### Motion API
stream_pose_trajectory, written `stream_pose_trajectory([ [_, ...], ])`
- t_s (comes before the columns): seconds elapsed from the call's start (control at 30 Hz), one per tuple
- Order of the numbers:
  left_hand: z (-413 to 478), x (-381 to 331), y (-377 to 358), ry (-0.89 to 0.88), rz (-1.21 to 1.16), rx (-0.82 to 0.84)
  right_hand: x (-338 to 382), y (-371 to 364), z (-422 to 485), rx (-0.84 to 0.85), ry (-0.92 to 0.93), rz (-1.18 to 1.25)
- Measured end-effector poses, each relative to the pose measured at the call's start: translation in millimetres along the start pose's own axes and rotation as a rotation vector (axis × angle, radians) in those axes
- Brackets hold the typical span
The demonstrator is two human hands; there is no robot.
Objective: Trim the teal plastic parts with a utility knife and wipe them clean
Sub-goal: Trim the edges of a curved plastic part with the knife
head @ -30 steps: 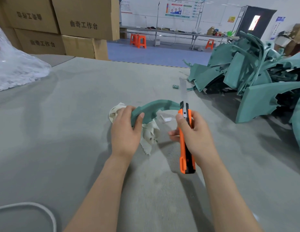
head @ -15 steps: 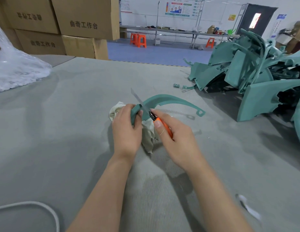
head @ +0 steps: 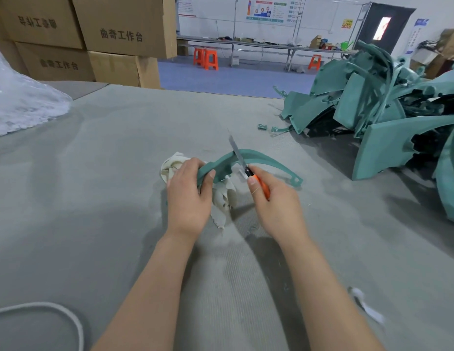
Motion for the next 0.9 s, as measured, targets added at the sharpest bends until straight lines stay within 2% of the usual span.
stream_pose_trajectory([
  [0.13, 0.0, -0.1, 0.5, -0.012, 0.004, 0.010, -8.3, 0.0, 4.2, -0.035, -0.046, -0.058],
  [0.3, -0.4, -0.2, 0.7, -0.005, 0.016, 0.021, -31.1, 10.3, 11.7, -0.075, -0.199, -0.140],
  [0.4, 0.0, 1.0, 0.9, 0.015, 0.008, 0.013, -37.3, 19.1, 11.2, -0.097, -0.253, -0.113],
  [0.5, 0.5, 3.2, 0.3, 0.033, 0.001, 0.012, -19.9, 21.4, 6.0, -0.112, -0.155, 0.036],
  [0.63, 1.4, 4.4, 0.7, 0.061, -0.022, 0.000, 10.7, 8.1, -4.4, -0.018, -0.030, 0.135],
  [0.9, 2.3, 4.2, -0.3, 0.078, -0.018, 0.011, 24.0, 6.2, -9.0, 0.008, 0.013, 0.060],
])
Point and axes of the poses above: each hand's wrist, its own z-axis towards the middle knuckle, its own y-axis out of the back of the hand, x = y × z, the point moved 6 cm from there along z, towards the middle knuckle
